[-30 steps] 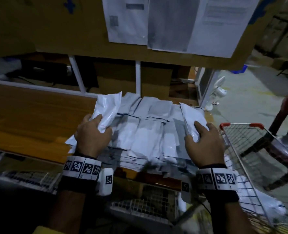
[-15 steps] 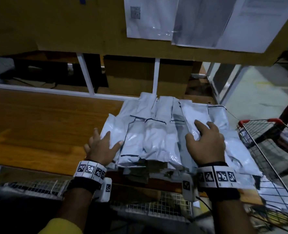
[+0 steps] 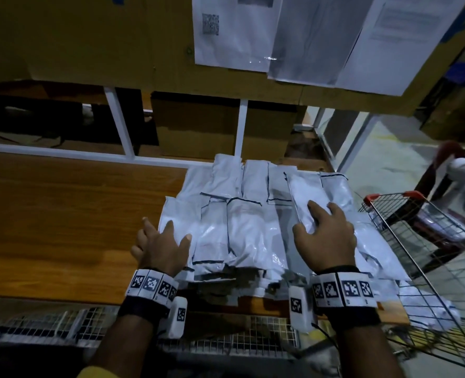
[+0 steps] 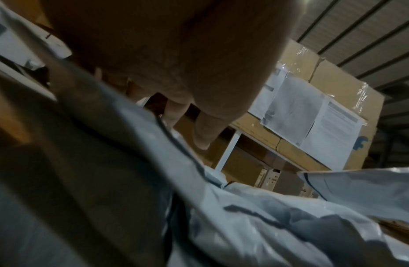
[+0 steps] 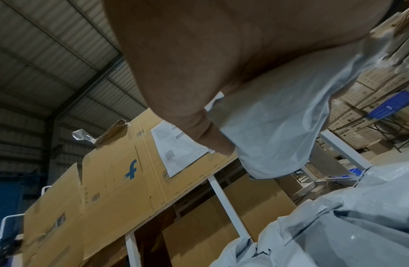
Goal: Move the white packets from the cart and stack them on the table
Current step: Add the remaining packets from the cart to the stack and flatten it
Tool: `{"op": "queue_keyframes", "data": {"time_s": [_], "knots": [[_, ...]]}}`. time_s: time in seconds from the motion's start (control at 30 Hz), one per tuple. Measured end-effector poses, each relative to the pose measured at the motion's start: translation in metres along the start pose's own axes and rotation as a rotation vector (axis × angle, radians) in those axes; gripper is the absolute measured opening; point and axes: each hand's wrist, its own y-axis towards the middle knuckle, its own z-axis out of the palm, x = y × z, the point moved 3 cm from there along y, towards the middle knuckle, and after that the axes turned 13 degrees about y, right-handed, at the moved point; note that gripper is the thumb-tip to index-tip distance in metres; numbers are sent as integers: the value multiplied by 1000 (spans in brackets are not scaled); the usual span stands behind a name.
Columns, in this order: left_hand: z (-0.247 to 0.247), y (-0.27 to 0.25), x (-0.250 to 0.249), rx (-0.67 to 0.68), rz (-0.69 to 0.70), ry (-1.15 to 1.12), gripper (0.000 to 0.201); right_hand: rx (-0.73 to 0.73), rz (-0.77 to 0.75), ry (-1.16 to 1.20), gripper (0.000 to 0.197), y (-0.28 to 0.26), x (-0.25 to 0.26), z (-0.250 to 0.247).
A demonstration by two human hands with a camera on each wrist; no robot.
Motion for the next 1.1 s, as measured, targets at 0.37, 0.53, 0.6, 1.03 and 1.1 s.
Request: {"op": "queue_keyframes", "data": {"time_s": [0.37,0.53,0.6,1.03,1.1], "knots": [[-46,-6,-19,-284,142,-247,39,147,58,-148,70,-5,-11,22],[-50,-10,-32,-313,179,-283,37,245,32,-241,76,-17,-14,49],[-50,-11,-35,-306,183,-281,38,262,19,-249,79,-19,-16,55],[-72,-46,-77,-335,235,-350,35,130,-57,-87,71,-9,-33,11],[-79,-58,-96,-356,278,-362,36,89,-64,-44,68,-7,-44,-6]]}}
